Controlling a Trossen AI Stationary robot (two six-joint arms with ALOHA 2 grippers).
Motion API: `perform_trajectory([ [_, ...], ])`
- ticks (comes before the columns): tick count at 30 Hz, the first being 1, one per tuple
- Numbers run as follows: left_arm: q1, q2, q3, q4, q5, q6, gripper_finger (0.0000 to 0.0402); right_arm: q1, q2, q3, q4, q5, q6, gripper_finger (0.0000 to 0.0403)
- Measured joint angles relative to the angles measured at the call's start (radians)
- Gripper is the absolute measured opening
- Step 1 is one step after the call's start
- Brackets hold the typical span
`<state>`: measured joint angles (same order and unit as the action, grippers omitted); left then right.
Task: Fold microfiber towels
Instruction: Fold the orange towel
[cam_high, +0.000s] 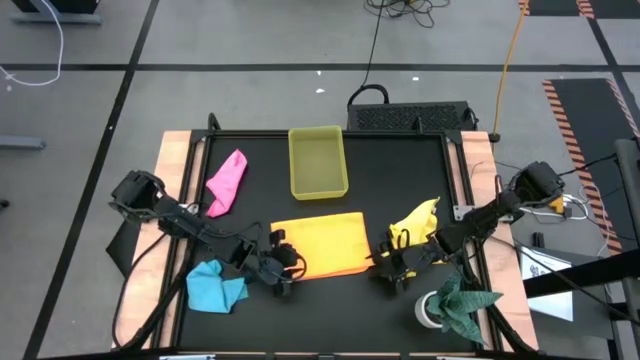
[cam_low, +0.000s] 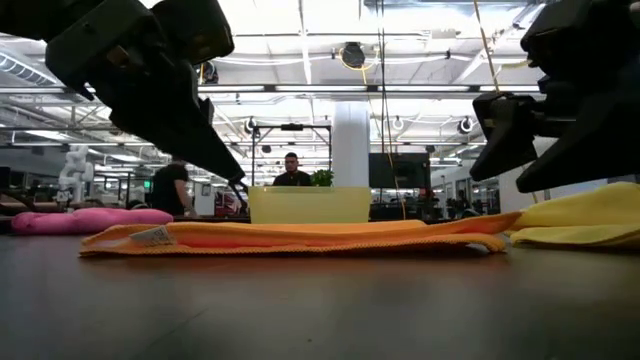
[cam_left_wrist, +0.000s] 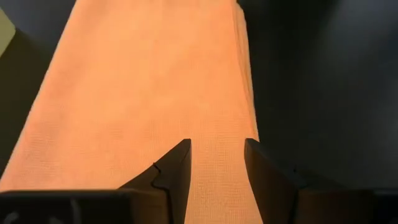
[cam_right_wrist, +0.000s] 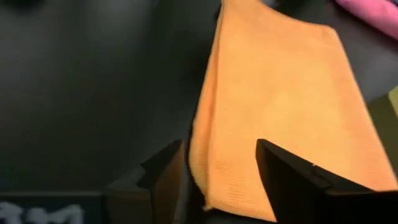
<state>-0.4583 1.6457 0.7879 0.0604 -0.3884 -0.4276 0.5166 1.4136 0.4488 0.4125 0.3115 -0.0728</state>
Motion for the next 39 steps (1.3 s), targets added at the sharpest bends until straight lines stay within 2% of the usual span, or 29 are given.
perform_trajectory([
  [4,0.014,0.037,0.000,0.078,0.000,0.026,0.0152,0.018,0.029,0.032,0.000,0.008,0.009,0.0216],
  [8,0.019,0.084,0.000,0.185,-0.023,0.091,0.0152,0.039,0.114,0.055,0.021,0.080,-0.027,0.0217],
  [14,-0.006,0.188,0.008,0.465,-0.084,0.391,0.0152,0.059,0.246,0.089,0.110,0.160,-0.087,0.0217],
  [17,-0.013,0.229,0.031,0.526,-0.143,0.455,0.0152,0.066,0.312,0.145,0.093,0.218,-0.129,0.0217],
  [20,-0.009,0.255,0.053,0.517,-0.198,0.458,0.0152,0.069,0.361,0.224,-0.004,0.268,-0.148,0.0217],
  [23,-0.002,0.277,0.073,0.510,-0.201,0.452,0.0152,0.067,0.387,0.296,-0.140,0.283,-0.137,0.0216],
  [30,-0.003,0.297,0.087,0.513,-0.238,0.403,0.0152,0.072,0.379,0.374,-0.400,0.374,-0.050,0.0206],
  [39,0.001,0.298,0.087,0.365,-0.247,0.247,0.0152,0.068,0.375,0.405,-0.535,0.468,-0.017,0.0204],
])
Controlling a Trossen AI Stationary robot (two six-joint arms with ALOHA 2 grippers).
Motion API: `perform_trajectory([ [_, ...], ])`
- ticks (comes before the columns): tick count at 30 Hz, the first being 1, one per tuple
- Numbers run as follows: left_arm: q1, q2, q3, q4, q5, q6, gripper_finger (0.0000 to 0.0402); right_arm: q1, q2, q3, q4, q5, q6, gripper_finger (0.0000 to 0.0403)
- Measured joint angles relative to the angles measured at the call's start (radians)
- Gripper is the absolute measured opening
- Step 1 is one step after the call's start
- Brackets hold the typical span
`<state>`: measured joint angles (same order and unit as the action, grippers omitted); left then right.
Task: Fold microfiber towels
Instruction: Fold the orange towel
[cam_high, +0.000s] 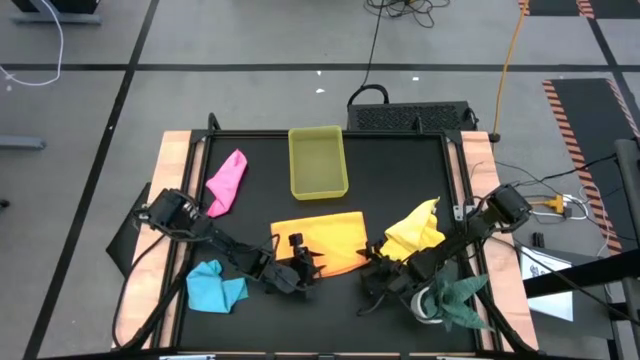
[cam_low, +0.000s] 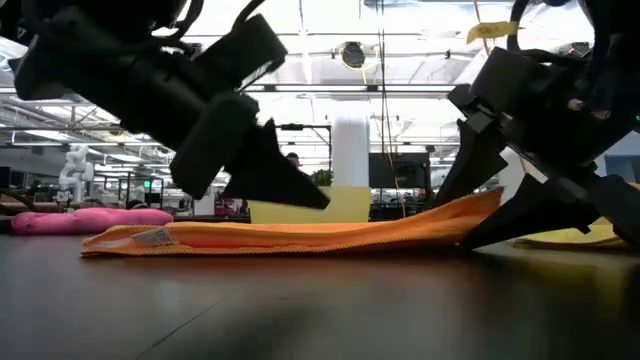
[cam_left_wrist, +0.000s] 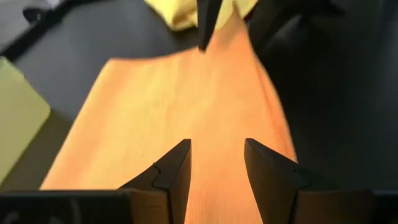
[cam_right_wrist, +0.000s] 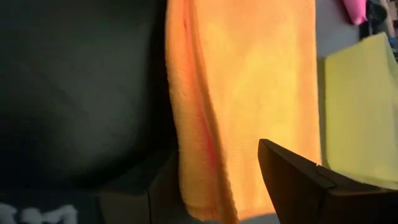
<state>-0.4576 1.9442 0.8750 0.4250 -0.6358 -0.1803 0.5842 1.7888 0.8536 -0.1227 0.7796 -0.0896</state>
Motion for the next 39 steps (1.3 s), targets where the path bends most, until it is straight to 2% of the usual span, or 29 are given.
perform_trajectory([
  [5,0.003,0.000,0.000,-0.100,0.000,-0.097,0.0152,0.000,0.001,0.029,-0.034,0.087,-0.006,0.0195],
  [11,0.006,0.000,0.000,-0.168,0.000,-0.171,0.0152,0.019,0.001,0.064,-0.069,0.083,-0.067,0.0184],
  [18,0.006,0.000,0.000,-0.168,0.000,-0.175,0.0152,0.056,0.001,0.096,-0.116,0.103,-0.079,0.0176],
  [25,0.006,0.000,0.000,-0.168,0.006,-0.177,0.0152,0.080,0.000,0.125,-0.288,0.149,0.009,0.0175],
  [35,-0.002,0.000,-0.001,-0.079,0.007,-0.140,0.0152,0.085,0.000,0.213,-0.506,-0.049,0.245,0.0175],
  [39,-0.012,0.000,-0.001,-0.050,0.007,-0.097,0.0152,0.085,0.000,0.261,-0.560,-0.076,0.309,0.0175],
])
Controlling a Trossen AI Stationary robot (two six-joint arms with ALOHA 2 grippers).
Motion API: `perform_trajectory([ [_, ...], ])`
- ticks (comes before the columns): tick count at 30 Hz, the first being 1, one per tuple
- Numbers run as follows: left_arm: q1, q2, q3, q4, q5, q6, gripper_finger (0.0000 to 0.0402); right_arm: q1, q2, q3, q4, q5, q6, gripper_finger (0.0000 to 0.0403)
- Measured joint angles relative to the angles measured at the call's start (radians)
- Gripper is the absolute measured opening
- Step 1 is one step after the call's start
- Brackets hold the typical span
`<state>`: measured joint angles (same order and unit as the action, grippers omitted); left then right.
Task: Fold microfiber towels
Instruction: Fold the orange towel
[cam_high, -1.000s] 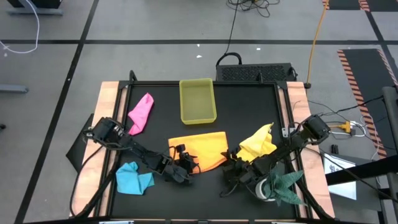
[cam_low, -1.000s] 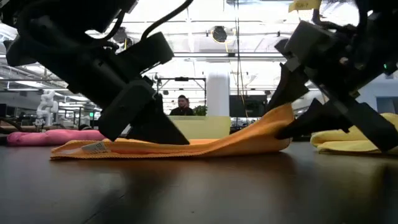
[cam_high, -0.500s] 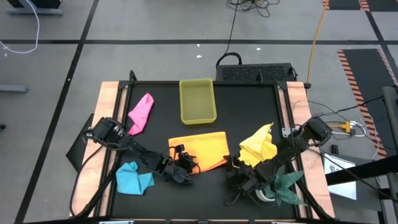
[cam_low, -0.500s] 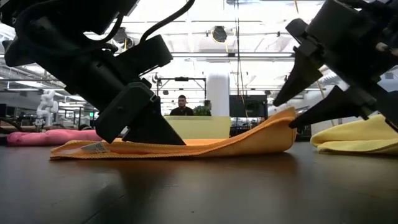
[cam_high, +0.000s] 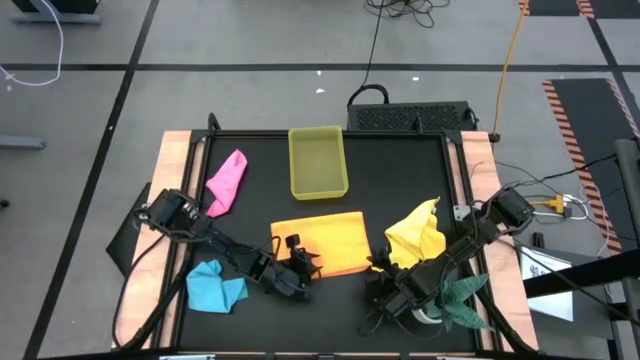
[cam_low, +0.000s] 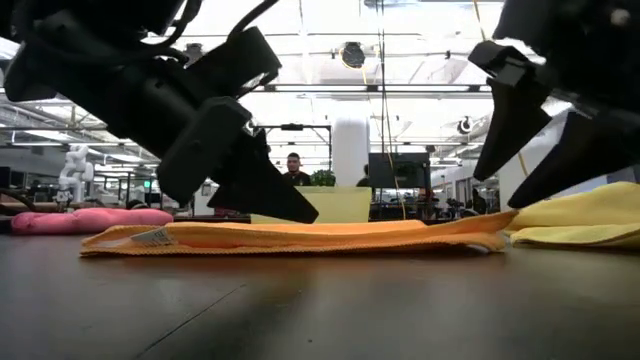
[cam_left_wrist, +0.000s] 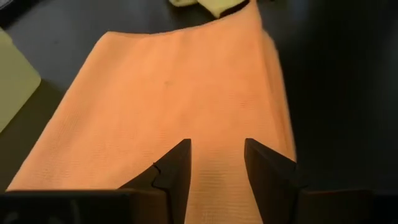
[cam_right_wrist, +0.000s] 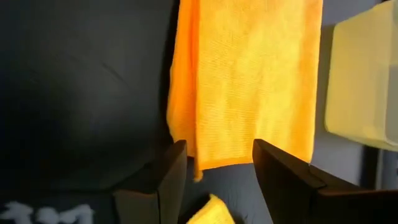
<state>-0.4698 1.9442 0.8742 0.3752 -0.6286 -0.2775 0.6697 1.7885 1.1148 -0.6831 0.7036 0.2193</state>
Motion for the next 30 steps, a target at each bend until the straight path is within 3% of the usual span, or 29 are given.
perform_trajectory([
  [2,-0.003,0.000,0.000,-0.002,0.000,0.003,0.0152,0.000,-0.001,0.011,-0.007,-0.024,0.022,0.0175],
  [5,-0.002,0.000,0.000,-0.002,0.000,0.002,0.0152,-0.010,-0.001,-0.002,0.029,-0.175,0.013,0.0175],
  [7,-0.001,0.000,0.000,-0.003,0.000,0.003,0.0152,-0.016,-0.001,-0.032,0.079,-0.221,-0.017,0.0175],
  [11,0.000,0.000,0.000,-0.004,0.000,0.002,0.0152,-0.020,-0.004,-0.132,0.284,-0.175,-0.188,0.0175],
  [16,0.000,0.000,0.000,-0.004,0.000,0.002,0.0152,-0.020,-0.001,-0.243,0.591,-0.039,-0.390,0.0175],
  [20,0.005,0.000,0.000,-0.004,0.000,0.001,0.0152,-0.033,0.004,-0.290,0.752,-0.024,-0.508,0.0175],
  [27,0.011,0.000,0.000,-0.006,0.001,-0.013,0.0152,-0.065,0.042,-0.299,0.798,-0.019,-0.566,0.0176],
  [30,0.011,0.000,0.000,-0.006,0.001,-0.014,0.0152,-0.065,0.044,-0.300,0.802,0.055,-0.572,0.0176],
])
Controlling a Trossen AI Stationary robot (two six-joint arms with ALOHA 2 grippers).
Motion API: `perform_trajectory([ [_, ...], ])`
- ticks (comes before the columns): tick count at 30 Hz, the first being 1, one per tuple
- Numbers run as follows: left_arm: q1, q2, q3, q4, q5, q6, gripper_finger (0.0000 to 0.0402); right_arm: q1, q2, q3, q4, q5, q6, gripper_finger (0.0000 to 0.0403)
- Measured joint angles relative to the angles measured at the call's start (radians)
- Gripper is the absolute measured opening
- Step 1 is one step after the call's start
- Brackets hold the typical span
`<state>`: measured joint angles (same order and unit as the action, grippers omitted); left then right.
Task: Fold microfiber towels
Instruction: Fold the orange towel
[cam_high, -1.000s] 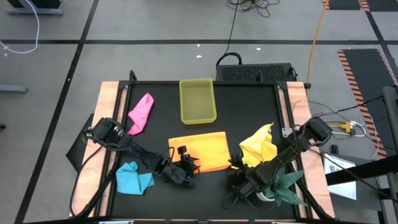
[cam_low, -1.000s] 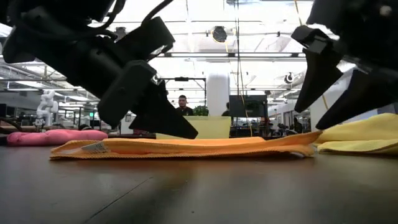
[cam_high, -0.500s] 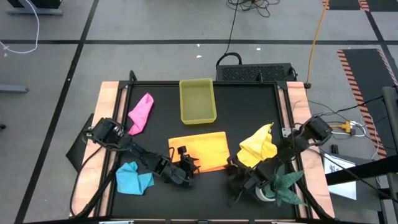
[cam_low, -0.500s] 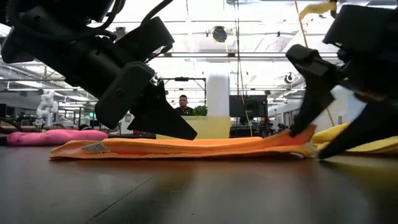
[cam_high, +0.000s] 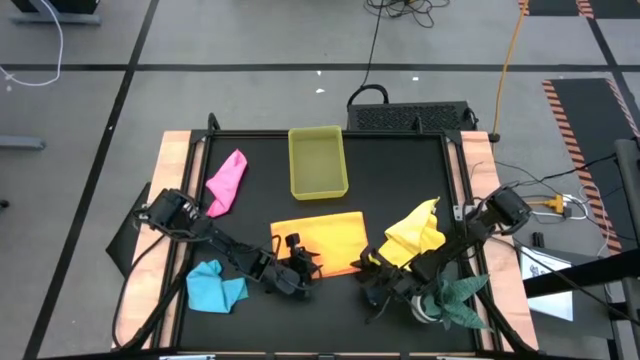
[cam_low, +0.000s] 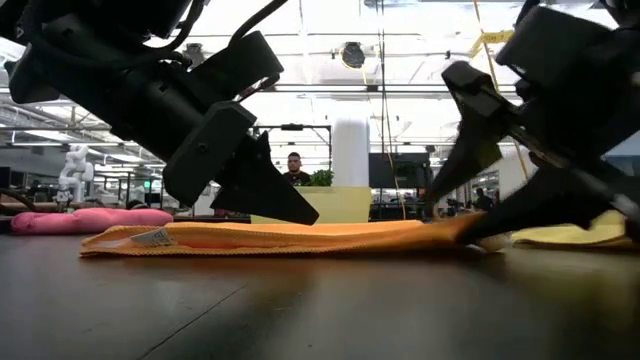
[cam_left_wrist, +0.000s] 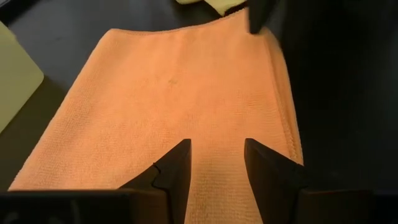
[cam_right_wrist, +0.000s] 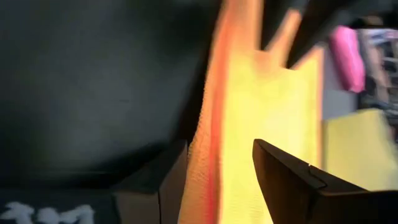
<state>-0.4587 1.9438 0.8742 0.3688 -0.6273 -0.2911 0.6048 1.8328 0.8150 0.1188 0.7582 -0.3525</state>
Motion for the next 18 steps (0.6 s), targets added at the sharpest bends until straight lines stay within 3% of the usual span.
perform_trajectory([
  [10,0.000,0.000,0.000,-0.001,0.001,-0.002,0.0152,-0.001,0.003,-0.002,-0.012,0.238,0.002,0.0187],
  [18,0.000,0.000,0.000,-0.001,0.001,-0.002,0.0152,-0.002,-0.009,-0.003,-0.038,0.244,0.030,0.0181],
])
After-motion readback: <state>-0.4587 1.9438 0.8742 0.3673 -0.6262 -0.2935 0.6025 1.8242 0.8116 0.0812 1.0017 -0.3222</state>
